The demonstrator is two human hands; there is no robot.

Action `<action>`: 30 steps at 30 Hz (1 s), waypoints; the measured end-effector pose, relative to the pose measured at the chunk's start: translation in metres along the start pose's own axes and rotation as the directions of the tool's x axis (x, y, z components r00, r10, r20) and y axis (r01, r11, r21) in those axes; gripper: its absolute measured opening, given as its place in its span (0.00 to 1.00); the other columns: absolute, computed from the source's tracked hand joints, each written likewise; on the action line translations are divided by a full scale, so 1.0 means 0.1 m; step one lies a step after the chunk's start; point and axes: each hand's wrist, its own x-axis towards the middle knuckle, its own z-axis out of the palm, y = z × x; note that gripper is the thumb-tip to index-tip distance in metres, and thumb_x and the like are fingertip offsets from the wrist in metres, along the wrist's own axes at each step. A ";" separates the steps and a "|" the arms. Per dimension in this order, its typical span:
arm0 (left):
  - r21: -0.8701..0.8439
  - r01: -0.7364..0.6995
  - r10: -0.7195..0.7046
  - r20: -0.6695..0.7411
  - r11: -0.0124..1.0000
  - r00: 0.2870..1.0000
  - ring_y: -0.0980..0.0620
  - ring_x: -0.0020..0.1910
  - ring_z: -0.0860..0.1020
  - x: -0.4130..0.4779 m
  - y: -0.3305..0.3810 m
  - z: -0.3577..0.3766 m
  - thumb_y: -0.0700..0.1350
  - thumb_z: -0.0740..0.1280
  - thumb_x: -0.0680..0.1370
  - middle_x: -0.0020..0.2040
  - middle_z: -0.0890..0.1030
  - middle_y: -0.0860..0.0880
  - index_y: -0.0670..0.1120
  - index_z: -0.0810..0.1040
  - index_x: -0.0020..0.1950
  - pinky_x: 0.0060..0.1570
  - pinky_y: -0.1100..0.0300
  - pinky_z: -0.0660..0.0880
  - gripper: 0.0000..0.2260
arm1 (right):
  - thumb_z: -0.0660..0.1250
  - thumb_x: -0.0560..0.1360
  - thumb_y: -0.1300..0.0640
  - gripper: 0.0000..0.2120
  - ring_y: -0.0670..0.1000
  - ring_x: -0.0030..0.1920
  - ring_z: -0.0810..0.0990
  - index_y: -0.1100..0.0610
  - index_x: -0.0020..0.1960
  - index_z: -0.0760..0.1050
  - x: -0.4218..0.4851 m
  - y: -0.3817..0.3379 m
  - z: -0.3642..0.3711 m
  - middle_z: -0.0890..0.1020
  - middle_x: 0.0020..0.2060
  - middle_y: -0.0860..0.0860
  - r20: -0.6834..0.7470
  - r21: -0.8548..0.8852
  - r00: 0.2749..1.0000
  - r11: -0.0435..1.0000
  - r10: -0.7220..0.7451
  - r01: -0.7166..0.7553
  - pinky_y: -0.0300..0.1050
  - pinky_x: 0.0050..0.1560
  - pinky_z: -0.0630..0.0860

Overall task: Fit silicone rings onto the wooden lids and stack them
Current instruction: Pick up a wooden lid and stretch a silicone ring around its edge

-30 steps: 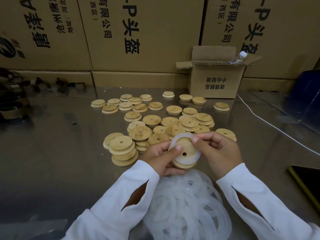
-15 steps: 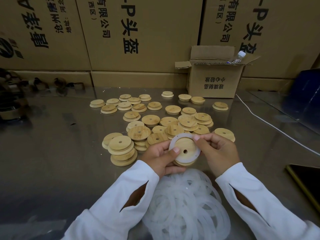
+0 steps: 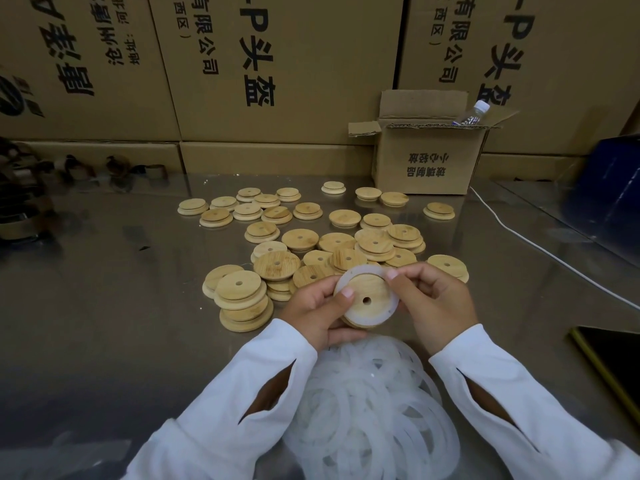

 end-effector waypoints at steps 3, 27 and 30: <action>0.004 -0.024 0.024 0.011 1.000 1.000 0.48 0.47 0.82 -0.01 -0.01 0.01 0.41 0.59 0.78 0.48 0.81 0.43 0.46 0.77 0.55 0.43 0.57 0.81 0.09 | 0.67 0.72 0.63 0.04 0.38 0.31 0.76 0.60 0.38 0.78 -0.01 0.00 -0.01 0.79 0.33 0.51 -0.003 -0.012 1.000 1.000 -0.002 0.002 0.27 0.34 0.72; 0.068 -0.172 0.180 -0.139 0.983 0.974 0.45 0.50 0.80 -0.01 0.02 0.08 0.42 0.58 0.78 0.49 0.79 0.43 0.47 0.76 0.52 0.40 0.58 0.80 0.08 | 0.67 0.72 0.64 0.09 0.41 0.33 0.76 0.54 0.35 0.75 -0.02 -0.03 0.03 0.79 0.32 0.48 -0.021 -0.070 0.978 0.976 -0.207 0.205 0.30 0.37 0.73; 0.105 -0.195 0.211 -0.167 0.975 0.963 0.43 0.53 0.79 0.00 0.04 0.08 0.41 0.58 0.79 0.51 0.79 0.42 0.46 0.76 0.53 0.41 0.58 0.81 0.08 | 0.68 0.72 0.63 0.09 0.40 0.33 0.75 0.54 0.35 0.75 -0.03 -0.03 0.04 0.79 0.32 0.47 -0.042 -0.083 0.976 0.974 -0.214 0.210 0.28 0.37 0.72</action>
